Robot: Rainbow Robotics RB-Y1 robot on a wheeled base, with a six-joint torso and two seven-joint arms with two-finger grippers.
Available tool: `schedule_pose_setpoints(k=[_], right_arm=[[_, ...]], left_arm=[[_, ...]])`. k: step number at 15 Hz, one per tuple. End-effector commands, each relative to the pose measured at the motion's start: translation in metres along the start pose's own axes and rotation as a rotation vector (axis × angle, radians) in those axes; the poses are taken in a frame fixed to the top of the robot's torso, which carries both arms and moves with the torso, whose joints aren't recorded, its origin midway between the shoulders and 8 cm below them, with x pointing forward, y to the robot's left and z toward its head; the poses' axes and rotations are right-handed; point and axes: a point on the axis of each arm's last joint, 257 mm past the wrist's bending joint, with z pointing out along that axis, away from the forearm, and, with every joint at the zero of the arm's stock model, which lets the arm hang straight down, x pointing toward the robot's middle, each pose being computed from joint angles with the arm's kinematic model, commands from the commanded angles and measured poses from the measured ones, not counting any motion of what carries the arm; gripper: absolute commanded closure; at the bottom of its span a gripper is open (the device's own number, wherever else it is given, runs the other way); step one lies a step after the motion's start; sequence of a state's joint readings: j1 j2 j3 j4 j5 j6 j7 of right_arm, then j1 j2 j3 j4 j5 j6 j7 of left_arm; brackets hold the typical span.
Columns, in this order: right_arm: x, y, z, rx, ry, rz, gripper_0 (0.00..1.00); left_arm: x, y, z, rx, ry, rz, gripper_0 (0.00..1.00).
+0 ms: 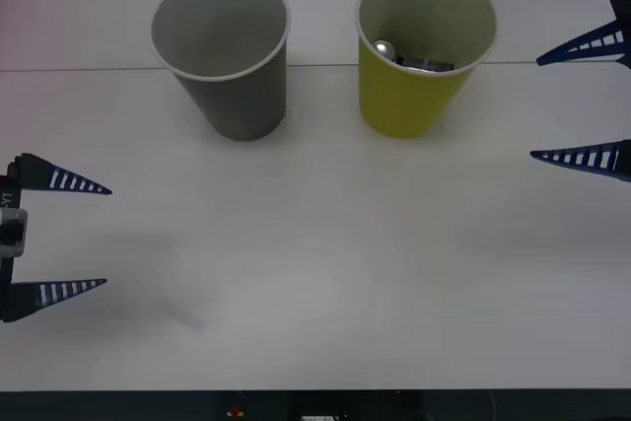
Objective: Put the can into the green bin and the plastic bottle into the gray bin
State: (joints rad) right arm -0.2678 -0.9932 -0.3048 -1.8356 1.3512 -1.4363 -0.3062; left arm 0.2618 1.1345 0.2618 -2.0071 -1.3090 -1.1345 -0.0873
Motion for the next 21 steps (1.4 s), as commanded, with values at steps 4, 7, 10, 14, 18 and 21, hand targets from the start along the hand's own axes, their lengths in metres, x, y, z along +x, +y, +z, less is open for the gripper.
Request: schedule_pose_setpoints(k=[4, 7, 10, 14, 18, 21], right_arm=[[0.031, 0.036, 0.007, -0.031, -0.015, -0.006, 0.00], [0.037, 0.052, 0.009, -0.052, -0.031, 0.024, 0.00], [0.043, 0.066, 0.013, -0.054, -0.058, 0.052, 0.00], [0.046, 0.080, 0.012, -0.064, -0.059, 0.058, 0.00], [0.052, 0.086, 0.011, -0.068, -0.053, 0.061, 0.00], [0.053, 0.086, 0.009, -0.066, -0.049, 0.078, 0.00]], left_arm=[[0.000, 0.000, 0.000, 0.000, 0.000, 0.000, 0.00], [0.000, 0.000, 0.000, 0.000, 0.000, 0.000, 0.00], [0.000, 0.000, 0.000, 0.000, 0.000, 0.000, 0.00], [0.000, 0.000, 0.000, 0.000, 0.000, 0.000, 0.00], [0.000, 0.000, 0.000, 0.000, 0.000, 0.000, 0.00], [0.000, 0.000, 0.000, 0.000, 0.000, 0.000, 0.00]])
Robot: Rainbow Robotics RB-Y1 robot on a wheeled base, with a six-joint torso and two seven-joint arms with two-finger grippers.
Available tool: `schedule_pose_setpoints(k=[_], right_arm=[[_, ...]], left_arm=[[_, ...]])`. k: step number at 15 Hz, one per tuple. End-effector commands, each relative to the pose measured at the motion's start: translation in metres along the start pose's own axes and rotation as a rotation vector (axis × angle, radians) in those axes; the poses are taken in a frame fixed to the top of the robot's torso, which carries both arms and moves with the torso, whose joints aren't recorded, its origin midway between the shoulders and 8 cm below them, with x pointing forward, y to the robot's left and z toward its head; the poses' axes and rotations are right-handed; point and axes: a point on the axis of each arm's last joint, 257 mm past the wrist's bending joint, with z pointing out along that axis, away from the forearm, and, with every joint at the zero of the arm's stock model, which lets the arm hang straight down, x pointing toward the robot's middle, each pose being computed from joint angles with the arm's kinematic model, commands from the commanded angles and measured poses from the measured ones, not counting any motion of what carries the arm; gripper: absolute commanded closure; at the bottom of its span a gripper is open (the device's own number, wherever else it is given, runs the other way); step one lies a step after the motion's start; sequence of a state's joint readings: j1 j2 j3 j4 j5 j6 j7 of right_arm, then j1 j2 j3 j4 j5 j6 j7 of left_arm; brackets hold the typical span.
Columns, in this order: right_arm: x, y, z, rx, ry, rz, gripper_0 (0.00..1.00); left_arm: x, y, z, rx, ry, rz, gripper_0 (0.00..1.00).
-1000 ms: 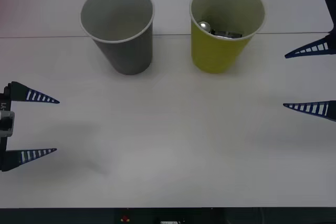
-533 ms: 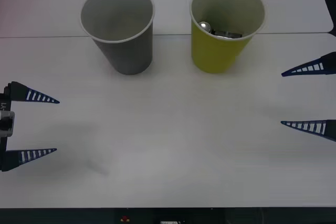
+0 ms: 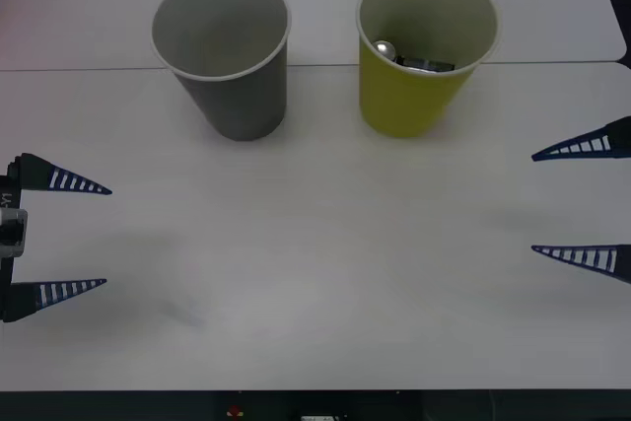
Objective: Put the can into the green bin and the plastic bottle into the gray bin
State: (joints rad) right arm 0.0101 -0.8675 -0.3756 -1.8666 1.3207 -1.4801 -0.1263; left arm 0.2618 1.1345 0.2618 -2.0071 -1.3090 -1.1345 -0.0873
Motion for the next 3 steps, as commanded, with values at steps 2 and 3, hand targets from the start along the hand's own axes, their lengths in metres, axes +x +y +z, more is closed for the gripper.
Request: schedule_pose_setpoints(k=[2, 3], right_arm=[[0.0005, -0.0008, -0.0011, 0.003, 0.002, 0.009, 0.00], [0.0005, -0.0008, -0.0011, 0.003, 0.002, 0.009, 0.00]], left_arm=[[0.0000, 0.0000, 0.0000, 0.000, 0.000, 0.000, 0.00], [0.0000, 0.0000, 0.0000, 0.000, 0.000, 0.000, 0.00]])
